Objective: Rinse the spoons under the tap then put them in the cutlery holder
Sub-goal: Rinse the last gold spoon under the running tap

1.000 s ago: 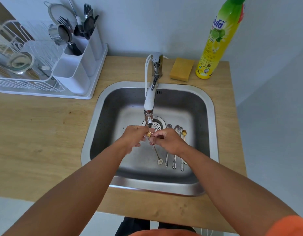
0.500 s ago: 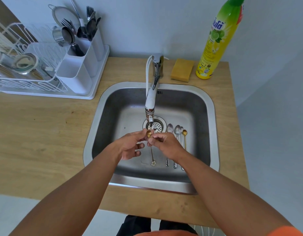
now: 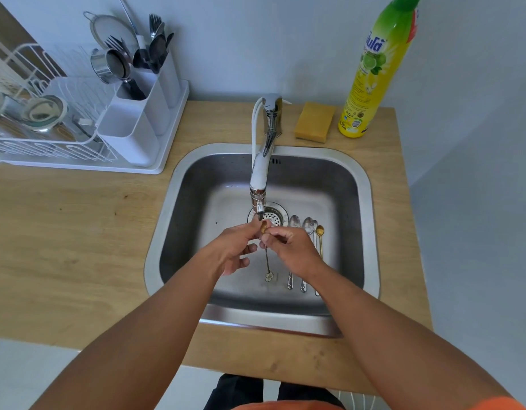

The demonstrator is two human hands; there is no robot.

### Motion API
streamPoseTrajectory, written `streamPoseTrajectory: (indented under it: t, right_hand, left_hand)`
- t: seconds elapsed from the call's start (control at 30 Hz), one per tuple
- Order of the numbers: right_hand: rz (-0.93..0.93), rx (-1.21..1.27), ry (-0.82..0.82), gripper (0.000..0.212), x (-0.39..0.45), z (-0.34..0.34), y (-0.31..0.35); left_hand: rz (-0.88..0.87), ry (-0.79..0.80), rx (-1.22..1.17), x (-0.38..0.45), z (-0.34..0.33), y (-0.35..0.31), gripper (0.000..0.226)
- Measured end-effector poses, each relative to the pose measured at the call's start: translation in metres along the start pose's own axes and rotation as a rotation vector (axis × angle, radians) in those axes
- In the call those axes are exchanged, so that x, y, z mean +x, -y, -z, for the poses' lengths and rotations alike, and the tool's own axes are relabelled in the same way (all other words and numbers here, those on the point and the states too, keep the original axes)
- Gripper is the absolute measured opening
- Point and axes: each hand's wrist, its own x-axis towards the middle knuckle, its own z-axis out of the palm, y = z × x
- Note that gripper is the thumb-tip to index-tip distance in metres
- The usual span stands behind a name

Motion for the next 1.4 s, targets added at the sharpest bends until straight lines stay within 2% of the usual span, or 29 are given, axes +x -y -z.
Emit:
streamPoseTrajectory:
  t: [0.17,0.5,0.63,0.8,0.97,1.07,1.13,1.2,1.3,1.4]
  right_hand:
    - [0.0,-0.023,0.034,0.017,-0.002,0.0,-0.002]
    - [0.039,-0.046,-0.026,0.016,-0.003,-0.006,0.007]
    - [0.041,-0.018,-0.037,0.017,-0.004,-0.009,0.01]
    - [0.039,-0.057,-0.032,0.016,-0.004,-0.009,0.009]
    - [0.019,0.006,-0.046,0.016,-0.003,-0.015,0.008]
    - [-0.014,0.122,-0.069,0.018,0.001,-0.013,0.009]
    - [-0.031,0.204,-0.082,0.02,0.004,-0.011,0.01]
    - [-0.065,0.25,-0.092,0.02,0.006,-0.011,0.012]
    - [-0.114,0.264,-0.083,0.018,0.007,-0.012,0.011]
    - [-0.126,0.265,-0.094,0.019,0.008,-0.009,0.014]
  left_hand:
    - [-0.004,0.118,-0.013,0.003,0.012,0.01,0.024]
    - [-0.082,-0.155,-0.039,0.004,-0.007,0.0,0.037]
    - [-0.132,-0.149,-0.066,0.003,-0.008,0.004,0.036]
    - [-0.213,-0.142,-0.034,0.001,-0.004,0.015,0.017]
    - [-0.265,-0.232,-0.061,0.002,-0.013,0.011,0.024]
    - [-0.298,-0.276,0.033,0.003,-0.011,0.01,0.03]
    - [-0.267,-0.247,0.112,0.002,-0.004,0.016,0.035]
    - [-0.181,-0.151,0.162,0.0,0.003,0.025,0.036]
    - [-0.076,-0.015,0.109,-0.002,0.01,0.031,0.036]
    - [-0.076,0.007,0.088,-0.002,0.015,0.035,0.027]
